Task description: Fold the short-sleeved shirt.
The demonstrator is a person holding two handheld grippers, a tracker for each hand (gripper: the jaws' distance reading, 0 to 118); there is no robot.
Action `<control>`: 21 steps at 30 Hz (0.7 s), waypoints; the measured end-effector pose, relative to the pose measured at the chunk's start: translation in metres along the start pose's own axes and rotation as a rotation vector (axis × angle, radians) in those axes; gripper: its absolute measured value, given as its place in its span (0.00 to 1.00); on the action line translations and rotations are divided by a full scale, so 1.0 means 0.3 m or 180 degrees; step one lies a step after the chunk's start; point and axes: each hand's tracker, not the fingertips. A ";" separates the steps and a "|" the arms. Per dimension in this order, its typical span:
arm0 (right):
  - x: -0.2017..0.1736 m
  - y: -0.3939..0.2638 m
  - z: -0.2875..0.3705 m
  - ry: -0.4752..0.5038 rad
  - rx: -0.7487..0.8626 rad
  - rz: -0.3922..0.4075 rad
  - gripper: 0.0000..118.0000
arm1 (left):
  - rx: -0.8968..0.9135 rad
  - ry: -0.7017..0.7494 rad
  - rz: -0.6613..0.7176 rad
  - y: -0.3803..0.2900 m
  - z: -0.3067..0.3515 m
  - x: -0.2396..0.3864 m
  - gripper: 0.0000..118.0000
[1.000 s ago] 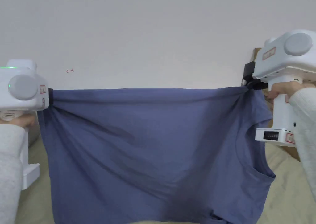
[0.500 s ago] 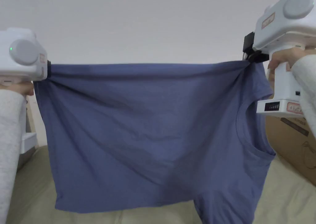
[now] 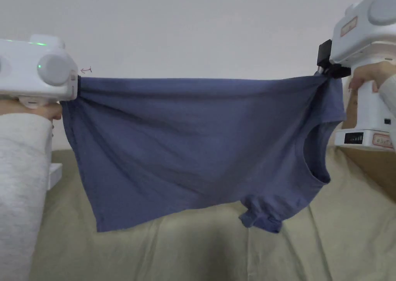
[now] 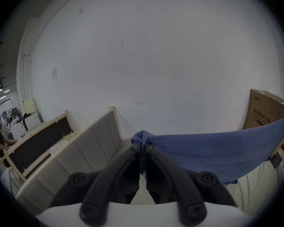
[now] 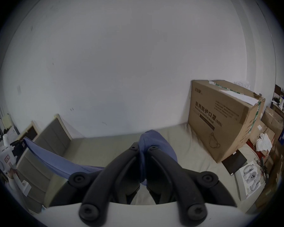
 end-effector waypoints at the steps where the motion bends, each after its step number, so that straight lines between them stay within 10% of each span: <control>1: 0.002 -0.039 -0.061 -0.0010 -0.0121 -0.0018 0.02 | -0.0105 0.0039 -0.0059 -0.055 -0.046 0.024 0.04; 12: 0.078 -0.768 -0.757 -0.0311 -0.1499 -0.0326 0.02 | -0.1383 0.0172 -0.0239 -0.854 -0.554 0.221 0.04; 21: 0.147 -0.904 -0.684 -0.0209 -0.1483 -0.0327 0.02 | -0.1374 0.0112 -0.0188 -0.953 -0.463 0.172 0.04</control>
